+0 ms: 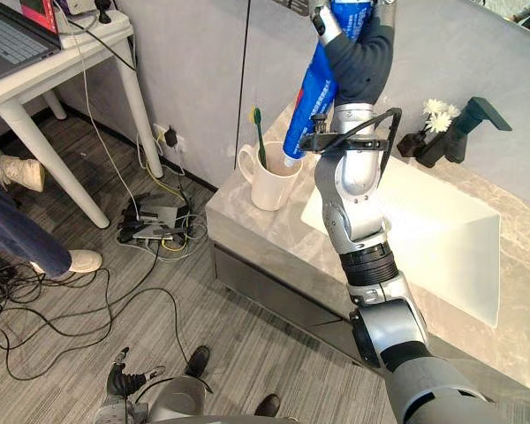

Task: Organize washtable

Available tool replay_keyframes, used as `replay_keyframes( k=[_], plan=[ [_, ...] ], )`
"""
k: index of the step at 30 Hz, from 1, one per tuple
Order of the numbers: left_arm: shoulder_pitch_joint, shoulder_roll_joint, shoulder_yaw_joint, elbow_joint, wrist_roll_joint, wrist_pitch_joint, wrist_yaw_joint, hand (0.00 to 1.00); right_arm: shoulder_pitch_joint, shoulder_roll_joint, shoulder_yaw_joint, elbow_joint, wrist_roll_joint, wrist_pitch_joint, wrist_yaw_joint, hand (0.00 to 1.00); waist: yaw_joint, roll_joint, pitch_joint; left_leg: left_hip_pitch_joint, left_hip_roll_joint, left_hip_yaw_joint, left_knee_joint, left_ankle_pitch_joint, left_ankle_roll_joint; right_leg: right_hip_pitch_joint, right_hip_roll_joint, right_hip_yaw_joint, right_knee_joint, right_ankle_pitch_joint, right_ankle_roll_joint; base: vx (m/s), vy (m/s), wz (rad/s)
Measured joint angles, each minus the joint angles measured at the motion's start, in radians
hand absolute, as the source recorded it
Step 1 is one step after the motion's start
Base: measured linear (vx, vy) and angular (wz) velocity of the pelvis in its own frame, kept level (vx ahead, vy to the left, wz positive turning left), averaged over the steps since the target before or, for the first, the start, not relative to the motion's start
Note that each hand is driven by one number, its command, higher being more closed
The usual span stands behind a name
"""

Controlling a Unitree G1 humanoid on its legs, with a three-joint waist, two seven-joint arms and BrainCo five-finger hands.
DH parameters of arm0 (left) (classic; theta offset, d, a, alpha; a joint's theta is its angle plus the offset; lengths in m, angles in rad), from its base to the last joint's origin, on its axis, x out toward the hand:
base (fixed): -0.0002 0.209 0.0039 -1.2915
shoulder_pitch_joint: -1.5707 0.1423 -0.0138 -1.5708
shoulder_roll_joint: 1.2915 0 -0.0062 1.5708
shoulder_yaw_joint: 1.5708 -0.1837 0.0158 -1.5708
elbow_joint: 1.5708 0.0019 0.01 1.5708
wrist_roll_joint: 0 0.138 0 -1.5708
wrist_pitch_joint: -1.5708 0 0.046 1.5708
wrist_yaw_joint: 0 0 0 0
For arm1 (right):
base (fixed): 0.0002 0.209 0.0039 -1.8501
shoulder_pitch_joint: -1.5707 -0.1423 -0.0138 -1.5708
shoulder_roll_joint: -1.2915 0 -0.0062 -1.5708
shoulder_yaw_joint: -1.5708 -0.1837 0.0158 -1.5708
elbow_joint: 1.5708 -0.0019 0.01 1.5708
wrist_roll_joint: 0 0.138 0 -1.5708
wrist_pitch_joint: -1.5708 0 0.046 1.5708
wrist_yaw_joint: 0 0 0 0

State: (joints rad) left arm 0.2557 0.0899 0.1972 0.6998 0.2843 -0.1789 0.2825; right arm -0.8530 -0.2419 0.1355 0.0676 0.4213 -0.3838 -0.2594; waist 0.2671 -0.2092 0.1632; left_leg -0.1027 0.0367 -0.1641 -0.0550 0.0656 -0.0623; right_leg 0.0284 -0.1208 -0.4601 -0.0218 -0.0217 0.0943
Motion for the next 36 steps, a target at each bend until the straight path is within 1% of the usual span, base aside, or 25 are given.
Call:
replay_keyframes(
  k=[4, 6, 9, 11, 15, 22, 24, 36],
  plan=[
    [-0.001, 0.012, -0.009, 0.0, -0.008, 0.0, -0.001, 0.0, 0.0, 0.0, 0.0, 0.0, 0.0, 0.0, 0.0, 1.0, 0.004, -0.012, 0.008, -0.006, 0.0, -0.003, 0.001, 0.0, -0.001, -0.003, 0.001, -0.003, -0.001, -0.001, -0.001, 0.0, -0.002, 0.02],
    [-0.002, 0.012, -0.009, 0.0, -0.008, -0.001, -0.002, 0.0, 0.0, 0.0, 0.0, 0.0, 0.0, 0.0, 0.0, 1.0, 0.007, -0.013, 0.011, -0.009, -0.001, -0.003, 0.001, 0.0, -0.001, -0.006, 0.0, -0.003, -0.001, -0.001, -0.001, 0.0, 0.0, 0.0],
    [-0.006, 0.011, -0.011, 0.0, -0.018, -0.003, -0.002, 0.0, 0.0, 0.0, 0.0, 0.011, -0.001, 0.0, -0.003, 1.0, 0.021, -0.013, 0.011, -0.017, -0.001, 0.0, 0.001, 0.001, -0.001, -0.016, 0.001, 0.0, 0.0, -0.001, -0.001, 0.0, 0.003, -0.01],
    [-0.007, 0.011, -0.012, 0.0, -0.024, -0.003, -0.002, 0.0, -0.001, 0.0, 0.0, 0.036, -0.001, 0.002, -0.005, 1.0, 0.022, -0.016, 0.013, -0.019, 0.0, 0.0, 0.002, 0.001, -0.001, -0.017, 0.001, -0.001, 0.0, -0.001, -0.001, 0.0, 0.0, 0.0],
    [-0.011, 0.012, -0.011, 0.0, -0.052, -0.004, -0.002, 0.0, -0.007, 0.0, 0.0, 0.047, -0.003, 0.007, -0.037, 1.0, 0.022, -0.02, 0.024, -0.027, 0.0, 0.002, 0.002, 0.001, -0.001, -0.027, 0.0, 0.002, 0.0, 0.0, -0.001, 0.0, 0.001, -0.01],
    [-0.014, 0.015, -0.021, 0.0, -0.065, -0.005, -0.002, 0.0, -0.08, -0.001, -0.002, 0.07, -0.032, 0.019, -0.068, 1.0, 0.024, -0.017, 0.029, -0.045, -0.001, -0.002, 0.001, 0.001, -0.002, -0.037, 0.0, -0.007, -0.008, 0.0, -0.001, 0.01, 0.002, 0.04],
    [-0.015, 0.016, -0.028, 0.0, -0.081, -0.005, -0.001, 0.0, -0.084, -0.002, -0.003, 0.07, -0.04, 0.019, -0.069, 1.0, 0.024, -0.017, 0.029, -0.051, -0.001, -0.005, 0.001, 0.001, -0.002, -0.041, 0.0, -0.01, -0.009, 0.0, -0.001, 0.02, 0.003, 0.06],
    [-0.02, 0.016, -0.031, 0.002, -0.095, -0.006, -0.001, 0.0, -0.084, -0.014, -0.02, 0.072, -0.042, 0.024, -0.089, 1.0, 0.024, -0.014, 0.031, -0.063, -0.001, -0.014, 0.001, 0.002, -0.002, -0.05, -0.001, -0.02, -0.008, 0.0, -0.001, 0.0, 0.003, 0.02]
  ],
)
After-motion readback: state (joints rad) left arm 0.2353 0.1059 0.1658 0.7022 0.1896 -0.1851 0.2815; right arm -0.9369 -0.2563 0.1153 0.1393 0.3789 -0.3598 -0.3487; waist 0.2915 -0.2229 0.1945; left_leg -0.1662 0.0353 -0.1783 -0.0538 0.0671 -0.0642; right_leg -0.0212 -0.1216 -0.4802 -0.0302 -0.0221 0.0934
